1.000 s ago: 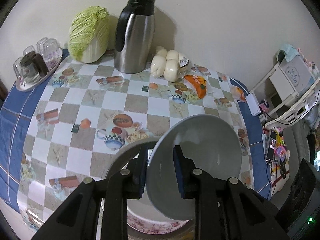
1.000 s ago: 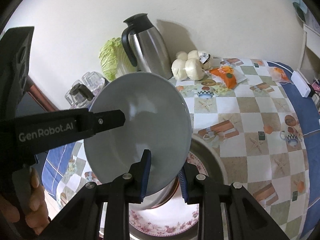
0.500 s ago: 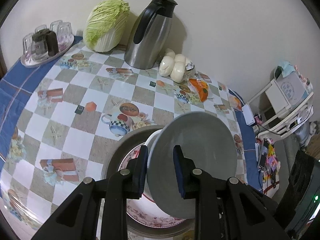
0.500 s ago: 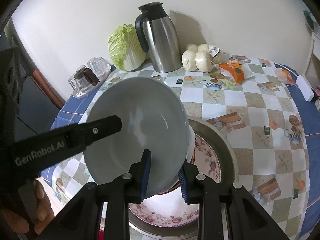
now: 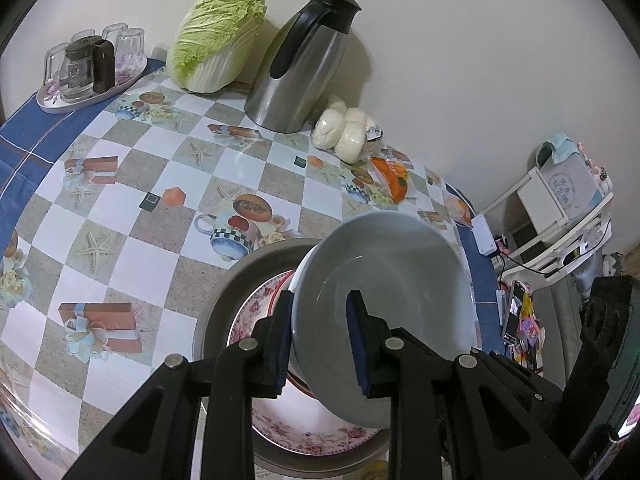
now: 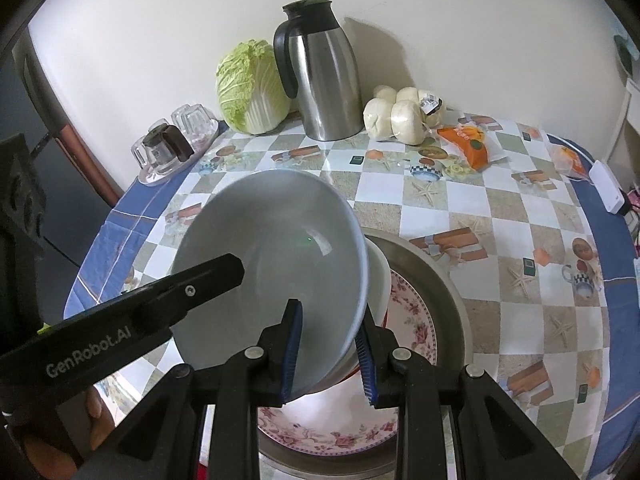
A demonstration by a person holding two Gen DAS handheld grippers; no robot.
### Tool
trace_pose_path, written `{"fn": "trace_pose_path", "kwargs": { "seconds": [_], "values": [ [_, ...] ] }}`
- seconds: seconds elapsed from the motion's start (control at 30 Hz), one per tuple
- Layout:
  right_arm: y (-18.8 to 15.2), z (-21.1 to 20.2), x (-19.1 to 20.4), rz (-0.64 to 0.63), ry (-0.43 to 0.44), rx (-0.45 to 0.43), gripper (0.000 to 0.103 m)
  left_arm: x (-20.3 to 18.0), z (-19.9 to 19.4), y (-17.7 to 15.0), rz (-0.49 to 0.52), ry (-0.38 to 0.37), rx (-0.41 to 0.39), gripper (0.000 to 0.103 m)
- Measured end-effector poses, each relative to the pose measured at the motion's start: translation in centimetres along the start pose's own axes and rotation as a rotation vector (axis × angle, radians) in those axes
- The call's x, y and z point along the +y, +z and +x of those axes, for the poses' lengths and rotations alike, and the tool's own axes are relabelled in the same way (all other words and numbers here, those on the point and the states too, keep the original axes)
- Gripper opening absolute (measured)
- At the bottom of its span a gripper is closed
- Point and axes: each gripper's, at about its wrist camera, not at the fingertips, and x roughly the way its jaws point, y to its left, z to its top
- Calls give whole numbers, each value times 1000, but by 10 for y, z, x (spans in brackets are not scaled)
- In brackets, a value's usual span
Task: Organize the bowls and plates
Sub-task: 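Lower the small white bowl onto the stacked bowls and open both grippers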
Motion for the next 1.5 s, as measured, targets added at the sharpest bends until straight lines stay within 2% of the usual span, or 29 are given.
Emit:
{"fn": "trace_pose_path", "kwargs": {
  "seconds": [0.33,0.67,0.77,0.97,1.17,1.23,1.27,1.3,1.33,1.4,1.5],
  "values": [
    [-1,5,1,0,4,7,31,5,-2,-2,-21,-13,-12,26],
    [2,-2,-3,34,28,-34,48,7,-2,-3,-35,-20,-18,26],
    [4,-2,-5,35,-4,-38,56,8,-2,-4,-37,-25,-21,26],
    [4,-5,-9,38,-2,-52,57,9,-3,-4,-41,-33,-25,26],
    [6,-12,-25,93,2,-83,57,10,-5,-5,-47,-28,-29,26],
    [7,-14,-33,120,16,-89,54,11,-7,-4,-47,-27,-36,26],
    [7,-16,-35,129,21,-93,43,11,-8,-4,-47,-27,-39,26],
    [7,-17,-39,139,20,-95,38,11,-8,-5,-48,-26,-41,26],
    [7,-17,-40,144,25,-96,37,11,-9,-5,-48,-24,-44,26],
    [7,-14,-42,149,54,-89,27,11,-9,-4,-50,-20,-46,26],
    [5,-7,-39,138,49,-66,19,13,-9,-5,-53,-14,-45,28]
  ]
}}
